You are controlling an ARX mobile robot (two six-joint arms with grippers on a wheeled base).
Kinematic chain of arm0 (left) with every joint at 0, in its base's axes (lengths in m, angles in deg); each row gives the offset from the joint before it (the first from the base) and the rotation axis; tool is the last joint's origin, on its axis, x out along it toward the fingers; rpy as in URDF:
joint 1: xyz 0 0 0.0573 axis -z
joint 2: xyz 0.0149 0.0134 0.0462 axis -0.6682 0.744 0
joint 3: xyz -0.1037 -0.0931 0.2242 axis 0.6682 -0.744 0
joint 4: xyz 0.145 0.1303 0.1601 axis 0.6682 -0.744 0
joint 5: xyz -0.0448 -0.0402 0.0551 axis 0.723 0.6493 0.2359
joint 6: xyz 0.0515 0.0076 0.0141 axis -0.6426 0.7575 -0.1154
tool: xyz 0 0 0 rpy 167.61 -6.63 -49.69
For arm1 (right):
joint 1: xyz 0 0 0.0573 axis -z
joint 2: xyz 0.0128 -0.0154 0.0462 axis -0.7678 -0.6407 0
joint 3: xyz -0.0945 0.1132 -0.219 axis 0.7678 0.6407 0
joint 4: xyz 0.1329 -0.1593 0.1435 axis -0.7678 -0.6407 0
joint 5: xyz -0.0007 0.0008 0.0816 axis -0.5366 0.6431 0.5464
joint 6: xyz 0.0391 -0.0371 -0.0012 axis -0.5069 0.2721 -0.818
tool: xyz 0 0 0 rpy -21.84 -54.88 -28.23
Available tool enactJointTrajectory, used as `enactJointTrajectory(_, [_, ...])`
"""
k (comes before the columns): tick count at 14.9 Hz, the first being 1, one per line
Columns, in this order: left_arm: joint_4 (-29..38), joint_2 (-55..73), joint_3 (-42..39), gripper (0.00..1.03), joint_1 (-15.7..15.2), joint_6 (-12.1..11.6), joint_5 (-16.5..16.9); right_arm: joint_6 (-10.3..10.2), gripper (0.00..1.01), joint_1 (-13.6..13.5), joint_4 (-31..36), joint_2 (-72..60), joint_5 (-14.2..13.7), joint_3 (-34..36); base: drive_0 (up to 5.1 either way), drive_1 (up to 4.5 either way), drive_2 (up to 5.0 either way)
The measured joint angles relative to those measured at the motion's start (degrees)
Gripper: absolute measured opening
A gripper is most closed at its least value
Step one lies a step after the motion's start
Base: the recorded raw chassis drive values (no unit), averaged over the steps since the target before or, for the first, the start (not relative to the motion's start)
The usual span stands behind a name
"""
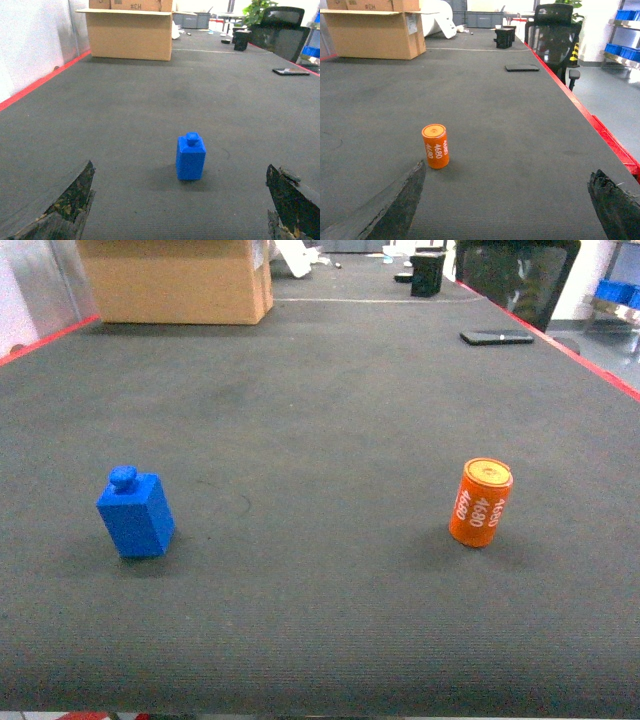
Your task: Sort blue parts and orange caps into right shelf containers
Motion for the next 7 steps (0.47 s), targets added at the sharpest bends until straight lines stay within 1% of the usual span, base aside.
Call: enactJointTrajectory(7, [0.00, 0.00, 0.00, 0.98, 0.00, 0.02, 0.00, 0.00, 0.98, 0.00, 0.00, 0.00, 0.02, 0.00, 0.0, 0.00, 0.0])
